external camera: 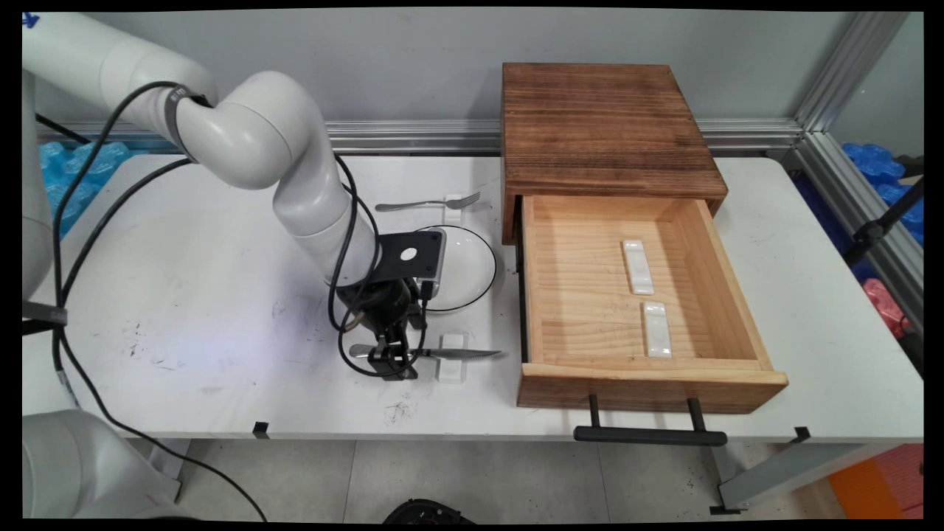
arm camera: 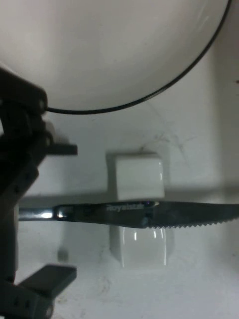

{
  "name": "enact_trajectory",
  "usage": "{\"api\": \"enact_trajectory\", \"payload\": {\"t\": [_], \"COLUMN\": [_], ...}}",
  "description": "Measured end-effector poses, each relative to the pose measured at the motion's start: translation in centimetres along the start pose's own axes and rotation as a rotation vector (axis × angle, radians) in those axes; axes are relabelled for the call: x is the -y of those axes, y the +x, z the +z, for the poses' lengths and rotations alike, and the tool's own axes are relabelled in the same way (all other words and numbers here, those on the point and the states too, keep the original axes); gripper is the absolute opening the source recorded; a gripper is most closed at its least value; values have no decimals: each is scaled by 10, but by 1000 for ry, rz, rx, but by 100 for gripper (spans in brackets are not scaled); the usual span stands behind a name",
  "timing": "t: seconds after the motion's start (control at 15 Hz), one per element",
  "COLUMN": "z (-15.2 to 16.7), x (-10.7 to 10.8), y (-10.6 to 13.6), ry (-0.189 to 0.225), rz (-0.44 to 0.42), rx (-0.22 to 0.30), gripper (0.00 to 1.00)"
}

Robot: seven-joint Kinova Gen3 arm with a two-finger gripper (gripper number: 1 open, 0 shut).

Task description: Pick up the knife from the right of the white plate, then place the picked object into the drawer

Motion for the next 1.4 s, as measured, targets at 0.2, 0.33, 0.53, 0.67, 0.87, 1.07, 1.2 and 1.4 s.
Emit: {"api": "enact_trajectory", "payload": {"t": [0.2,0.33,0.53,0.67,0.87,1.07,1.2,1.4], "z": [3,4,3,3,1,-8,-16,-39], "x": [0,-1,-2,-2,-2,-1,-1,-3], "y": [0,-1,-4,-6,-7,-6,-5,-7], "ry": [-5,-7,-15,-18,-20,-18,-16,-18], "rz": [6,9,12,13,16,21,26,39], "rx": [-2,-2,1,5,5,-2,-7,-12], "gripper": [0,0,0,0,0,0,0,0]}}
